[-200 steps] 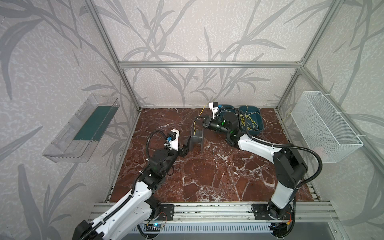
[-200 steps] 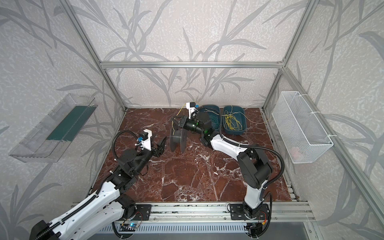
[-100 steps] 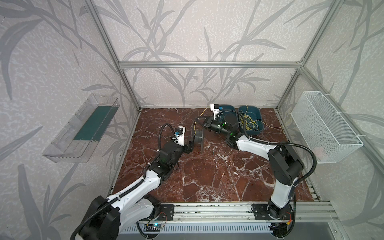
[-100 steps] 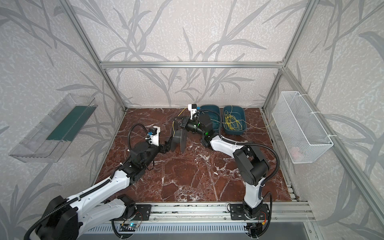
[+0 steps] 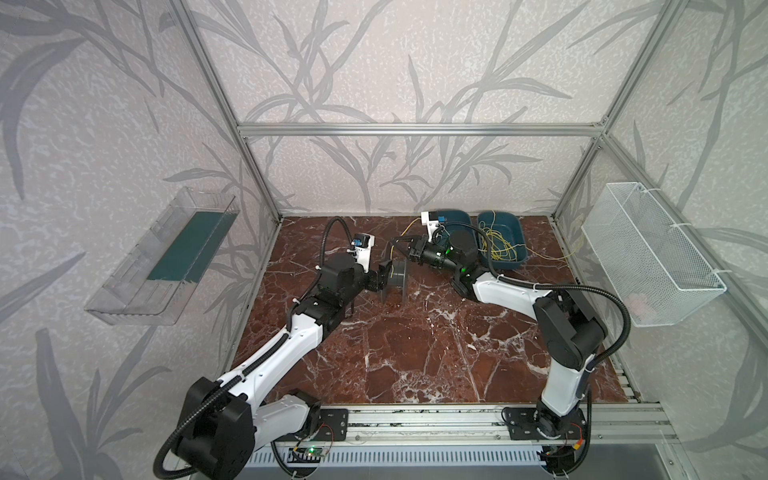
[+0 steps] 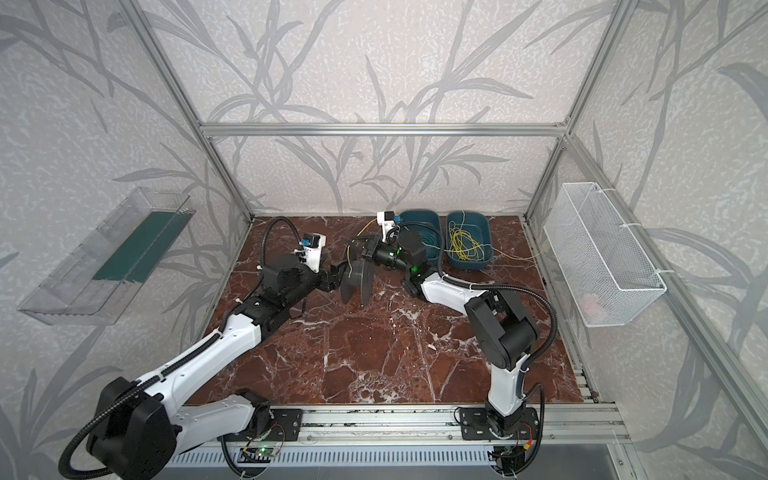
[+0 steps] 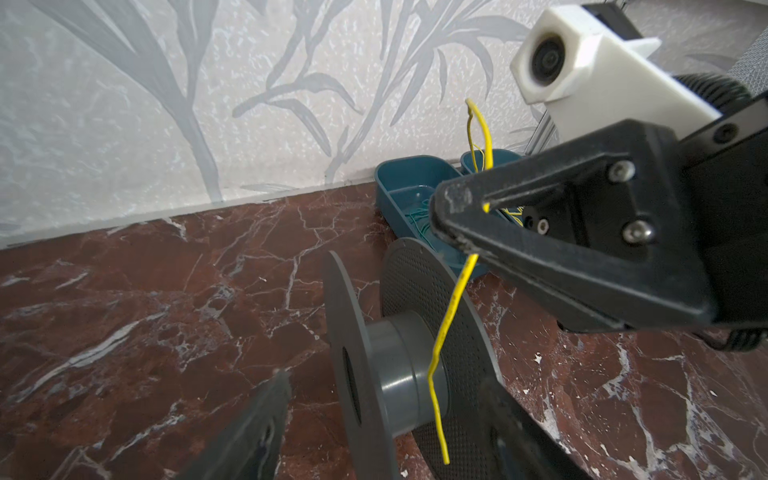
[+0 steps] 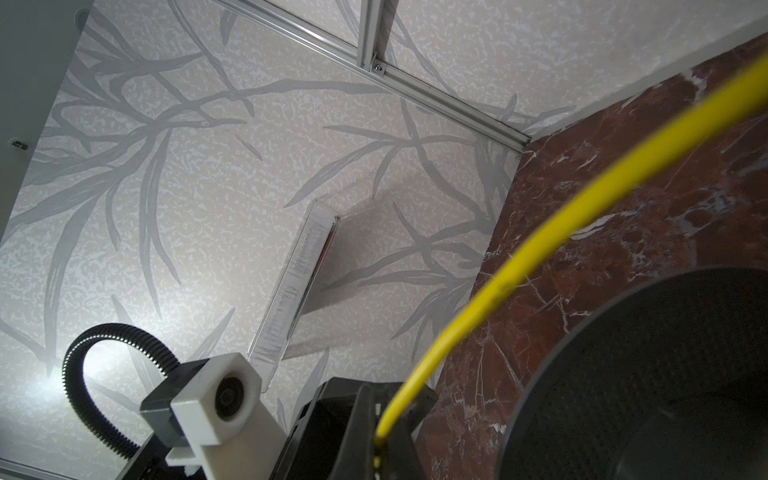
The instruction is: Wrap the cables
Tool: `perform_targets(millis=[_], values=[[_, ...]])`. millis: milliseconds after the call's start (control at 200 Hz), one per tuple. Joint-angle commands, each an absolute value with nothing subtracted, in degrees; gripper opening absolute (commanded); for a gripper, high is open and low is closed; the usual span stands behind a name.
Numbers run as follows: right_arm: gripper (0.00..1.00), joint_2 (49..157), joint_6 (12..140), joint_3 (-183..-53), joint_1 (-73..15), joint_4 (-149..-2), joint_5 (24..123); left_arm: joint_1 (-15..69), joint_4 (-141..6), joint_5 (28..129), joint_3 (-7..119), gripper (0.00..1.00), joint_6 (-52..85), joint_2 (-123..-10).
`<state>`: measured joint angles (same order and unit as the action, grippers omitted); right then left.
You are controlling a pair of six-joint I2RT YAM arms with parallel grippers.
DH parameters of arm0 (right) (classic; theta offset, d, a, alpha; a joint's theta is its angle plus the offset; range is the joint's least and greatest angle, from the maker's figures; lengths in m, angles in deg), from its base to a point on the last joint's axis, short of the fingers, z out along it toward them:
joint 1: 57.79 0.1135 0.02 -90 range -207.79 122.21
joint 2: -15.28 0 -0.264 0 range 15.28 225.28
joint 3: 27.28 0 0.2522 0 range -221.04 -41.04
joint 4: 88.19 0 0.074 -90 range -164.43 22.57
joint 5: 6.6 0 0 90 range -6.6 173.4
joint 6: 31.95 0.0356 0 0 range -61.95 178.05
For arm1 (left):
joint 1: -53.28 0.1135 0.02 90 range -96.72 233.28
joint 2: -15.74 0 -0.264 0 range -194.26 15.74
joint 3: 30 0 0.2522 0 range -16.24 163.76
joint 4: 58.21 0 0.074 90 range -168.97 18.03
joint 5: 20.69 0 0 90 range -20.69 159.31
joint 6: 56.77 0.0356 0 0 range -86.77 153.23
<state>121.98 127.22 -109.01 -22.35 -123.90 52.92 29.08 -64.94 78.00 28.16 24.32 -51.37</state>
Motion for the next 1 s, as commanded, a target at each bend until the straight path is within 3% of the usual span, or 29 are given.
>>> perform_targets(millis=[0,250,560,830,995], values=[[0.00,122.32,127.02,-108.98,-22.69,-126.09,52.44,29.34,-72.85,80.22,30.71,0.74,21.62,-51.76],[0.00,123.90,128.28,-109.40,-22.52,-127.81,53.42,29.16,-75.11,79.96,32.17,0.75,18.54,-53.27],[0.00,125.36,129.07,-109.16,-22.01,-129.41,54.30,28.15,-72.43,77.50,33.86,0.68,16.92,-58.24],[0.00,126.12,129.24,-109.45,-21.84,-129.73,54.65,26.07,-72.05,74.17,35.66,0.68,18.41,-60.55],[0.00,126.55,129.51,-109.63,-21.75,-129.98,55.00,25.26,-73.64,69.72,36.65,0.57,19.25,-62.11]])
